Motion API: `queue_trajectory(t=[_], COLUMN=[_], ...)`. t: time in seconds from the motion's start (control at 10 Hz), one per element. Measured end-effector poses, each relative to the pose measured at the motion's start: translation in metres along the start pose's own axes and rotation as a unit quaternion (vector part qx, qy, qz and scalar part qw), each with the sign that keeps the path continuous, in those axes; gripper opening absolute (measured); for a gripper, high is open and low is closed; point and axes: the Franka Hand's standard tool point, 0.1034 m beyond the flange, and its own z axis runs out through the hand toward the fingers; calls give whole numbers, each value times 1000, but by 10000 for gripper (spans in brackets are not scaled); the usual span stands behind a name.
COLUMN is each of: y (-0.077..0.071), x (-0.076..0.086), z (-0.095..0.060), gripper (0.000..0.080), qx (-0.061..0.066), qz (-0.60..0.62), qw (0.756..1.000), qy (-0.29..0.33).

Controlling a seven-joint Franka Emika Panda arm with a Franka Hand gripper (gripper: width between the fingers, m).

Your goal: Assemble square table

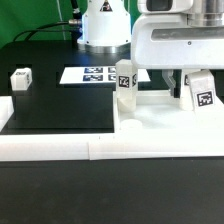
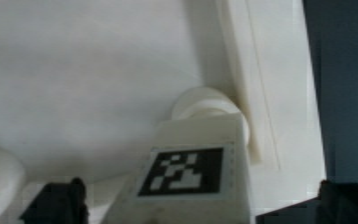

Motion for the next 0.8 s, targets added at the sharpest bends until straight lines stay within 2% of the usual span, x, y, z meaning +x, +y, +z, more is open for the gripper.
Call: queue_trajectory(t=[0.1, 0.2, 0.3, 0.4, 0.5, 0.8], y=[0, 0, 0, -1, -1, -2], x=[0, 0, 0, 0, -1, -1], z=[0, 0, 0, 0, 1, 1], gripper=[601, 601, 426, 426, 262, 265], qx=[0, 0, 0, 2, 1, 2], qz=[5, 19, 49, 81, 123, 210], qw=[1000, 1000, 999, 997, 992, 978], qy=[0, 0, -1, 0, -1, -2])
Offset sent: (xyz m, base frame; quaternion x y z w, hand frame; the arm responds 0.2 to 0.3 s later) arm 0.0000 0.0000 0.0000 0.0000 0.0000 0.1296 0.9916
